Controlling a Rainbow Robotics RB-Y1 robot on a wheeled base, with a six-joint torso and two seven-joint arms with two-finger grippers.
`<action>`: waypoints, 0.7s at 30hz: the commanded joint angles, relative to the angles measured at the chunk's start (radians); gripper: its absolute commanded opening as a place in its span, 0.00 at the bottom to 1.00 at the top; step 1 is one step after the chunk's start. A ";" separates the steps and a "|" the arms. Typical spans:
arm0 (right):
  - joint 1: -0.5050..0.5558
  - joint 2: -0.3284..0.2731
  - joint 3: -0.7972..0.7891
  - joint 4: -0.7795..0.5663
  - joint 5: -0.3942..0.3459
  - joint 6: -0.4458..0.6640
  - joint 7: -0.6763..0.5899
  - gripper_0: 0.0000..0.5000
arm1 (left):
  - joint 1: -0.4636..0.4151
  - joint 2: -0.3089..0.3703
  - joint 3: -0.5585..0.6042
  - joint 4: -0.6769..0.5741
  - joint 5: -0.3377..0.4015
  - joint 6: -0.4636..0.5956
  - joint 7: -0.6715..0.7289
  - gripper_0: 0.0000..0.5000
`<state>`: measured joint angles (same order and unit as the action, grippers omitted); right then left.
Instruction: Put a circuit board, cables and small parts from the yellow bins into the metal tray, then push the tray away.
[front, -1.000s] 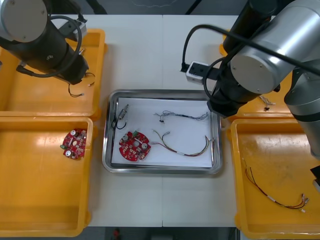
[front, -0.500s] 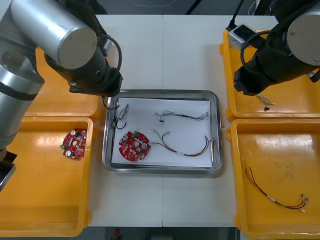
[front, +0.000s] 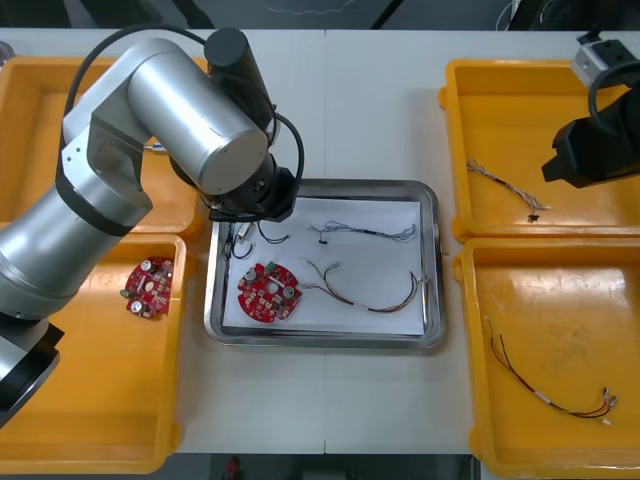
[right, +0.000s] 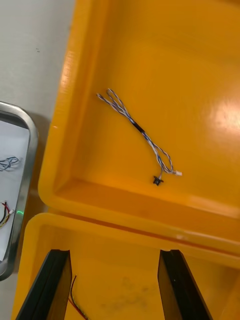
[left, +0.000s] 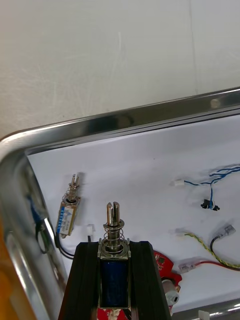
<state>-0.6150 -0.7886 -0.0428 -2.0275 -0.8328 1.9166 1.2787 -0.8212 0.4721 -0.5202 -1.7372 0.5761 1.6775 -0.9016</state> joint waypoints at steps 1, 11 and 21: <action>0.072 -0.064 -0.107 -0.033 -0.022 0.003 -0.032 1.00 | -0.045 -0.038 -0.044 0.036 -0.035 -0.042 0.078 0.00; 0.207 -0.070 -0.246 -0.039 -0.022 0.003 -0.038 1.00 | -0.044 -0.059 -0.110 0.114 -0.073 -0.117 0.098 0.00; 0.304 -0.070 -0.273 -0.111 0.012 0.003 -0.055 1.00 | -0.036 -0.059 -0.147 0.137 -0.082 -0.151 0.112 0.00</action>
<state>-0.3482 -0.8181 -0.2832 -2.0868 -0.8391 1.9167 1.2602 -0.8213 0.4344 -0.6495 -1.5921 0.5075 1.5437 -0.8775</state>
